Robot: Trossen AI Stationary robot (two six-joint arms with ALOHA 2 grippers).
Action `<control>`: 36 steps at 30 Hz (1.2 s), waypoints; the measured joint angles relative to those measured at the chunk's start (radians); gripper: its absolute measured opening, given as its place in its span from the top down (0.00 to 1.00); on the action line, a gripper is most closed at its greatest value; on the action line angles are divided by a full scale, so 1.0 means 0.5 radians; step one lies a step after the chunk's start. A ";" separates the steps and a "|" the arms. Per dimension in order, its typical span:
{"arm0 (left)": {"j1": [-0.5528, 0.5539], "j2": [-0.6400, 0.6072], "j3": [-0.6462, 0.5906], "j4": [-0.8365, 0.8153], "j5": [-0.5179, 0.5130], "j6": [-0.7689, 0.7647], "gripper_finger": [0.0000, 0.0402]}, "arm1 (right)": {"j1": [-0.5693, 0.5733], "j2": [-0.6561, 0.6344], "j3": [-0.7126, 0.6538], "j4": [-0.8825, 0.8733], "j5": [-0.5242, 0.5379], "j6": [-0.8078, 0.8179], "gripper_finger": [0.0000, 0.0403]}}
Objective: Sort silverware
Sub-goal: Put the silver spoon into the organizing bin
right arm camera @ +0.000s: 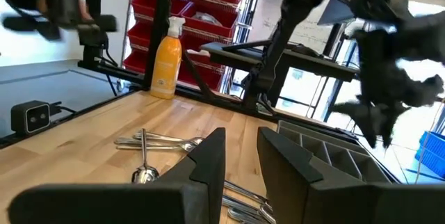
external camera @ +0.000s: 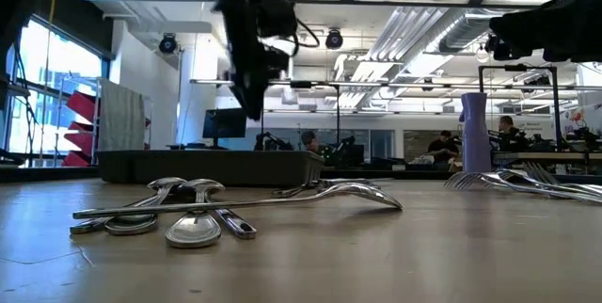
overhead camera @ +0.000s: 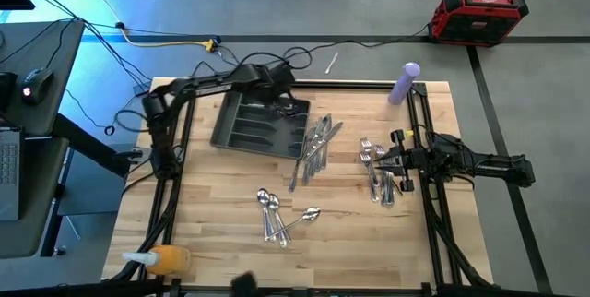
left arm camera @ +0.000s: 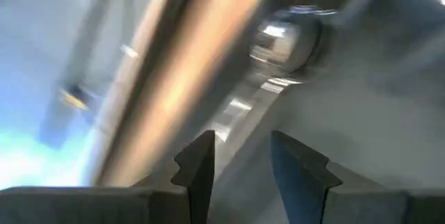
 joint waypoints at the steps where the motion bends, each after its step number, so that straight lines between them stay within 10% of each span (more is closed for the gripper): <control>1: -0.037 -0.039 -0.008 -0.075 0.093 -0.221 0.69 | 0.000 0.000 0.000 0.000 0.000 0.000 0.82; 6: -0.398 -0.213 -0.279 -0.153 0.460 -1.120 0.69 | 0.000 0.000 0.000 0.000 -0.002 0.001 0.82; 16: -1.242 -0.244 -0.628 0.065 0.563 -2.327 0.64 | -0.001 0.000 0.000 0.004 -0.003 0.054 0.82; 26: -1.367 -0.056 -0.706 0.379 0.476 -2.606 0.44 | -0.001 0.000 0.000 0.058 -0.005 0.054 0.82; 36: -1.364 0.122 -0.695 0.358 0.662 -2.556 0.48 | -0.001 0.000 -0.001 0.060 -0.005 0.056 0.82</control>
